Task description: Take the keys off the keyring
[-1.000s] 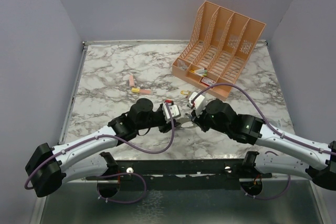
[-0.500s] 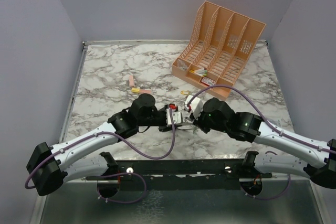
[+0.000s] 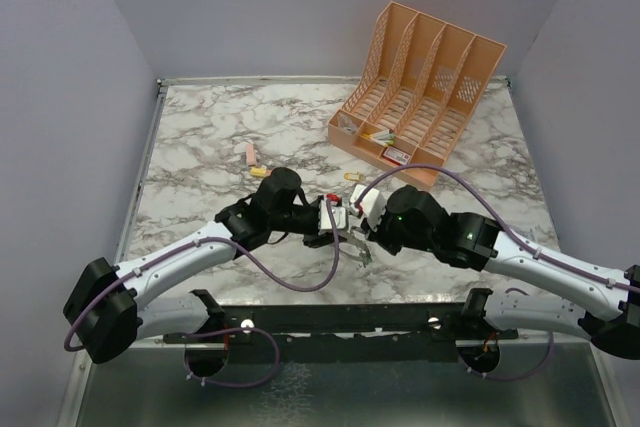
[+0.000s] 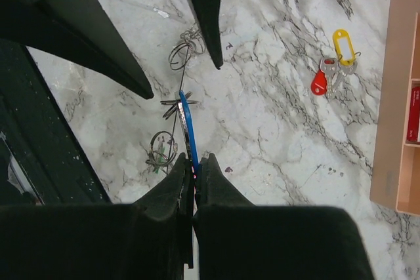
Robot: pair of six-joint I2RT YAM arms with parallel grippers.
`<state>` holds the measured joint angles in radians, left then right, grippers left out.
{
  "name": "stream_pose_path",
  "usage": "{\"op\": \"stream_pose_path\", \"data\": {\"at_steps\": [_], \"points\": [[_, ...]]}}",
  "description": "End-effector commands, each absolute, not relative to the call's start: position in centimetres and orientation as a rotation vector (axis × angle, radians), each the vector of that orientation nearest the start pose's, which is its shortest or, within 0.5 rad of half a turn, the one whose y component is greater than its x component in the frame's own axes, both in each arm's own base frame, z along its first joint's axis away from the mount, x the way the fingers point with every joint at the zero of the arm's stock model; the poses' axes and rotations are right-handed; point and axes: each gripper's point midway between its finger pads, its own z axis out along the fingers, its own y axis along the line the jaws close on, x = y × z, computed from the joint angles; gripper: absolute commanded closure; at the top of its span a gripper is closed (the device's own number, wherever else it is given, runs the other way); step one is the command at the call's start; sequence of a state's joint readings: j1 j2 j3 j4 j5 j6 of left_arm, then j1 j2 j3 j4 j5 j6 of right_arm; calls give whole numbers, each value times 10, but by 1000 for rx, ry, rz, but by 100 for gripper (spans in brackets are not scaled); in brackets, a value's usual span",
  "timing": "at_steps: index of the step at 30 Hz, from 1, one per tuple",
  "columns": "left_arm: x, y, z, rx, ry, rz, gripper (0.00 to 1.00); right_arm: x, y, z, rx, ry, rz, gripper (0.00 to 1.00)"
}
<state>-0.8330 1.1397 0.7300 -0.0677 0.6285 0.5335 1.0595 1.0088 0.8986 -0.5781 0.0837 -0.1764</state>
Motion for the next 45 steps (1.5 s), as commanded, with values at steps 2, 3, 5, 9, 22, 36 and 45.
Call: {"op": "stream_pose_path", "data": {"at_steps": [2,3,5,9,22,36,45], "points": [[167,-326,192,1596,1215,-935,52,158,255,198,-1315,1817,439,99],[166,-327,192,1602,1214,-948,52,157,255,198,-1317,1816,441,99],[165,-328,190,1610,1210,-973,52,157,255,199,-1315,1812,441,99],[156,-329,185,1630,1206,-1042,54,157,254,200,-1311,1806,442,100],[151,-326,181,1622,1237,-1063,79,160,245,195,-1279,1824,403,99],[159,-319,184,1547,1284,-997,100,158,237,197,-1230,1864,400,99],[167,-310,189,1468,1288,-910,100,150,242,191,-1161,1958,475,100]]}}
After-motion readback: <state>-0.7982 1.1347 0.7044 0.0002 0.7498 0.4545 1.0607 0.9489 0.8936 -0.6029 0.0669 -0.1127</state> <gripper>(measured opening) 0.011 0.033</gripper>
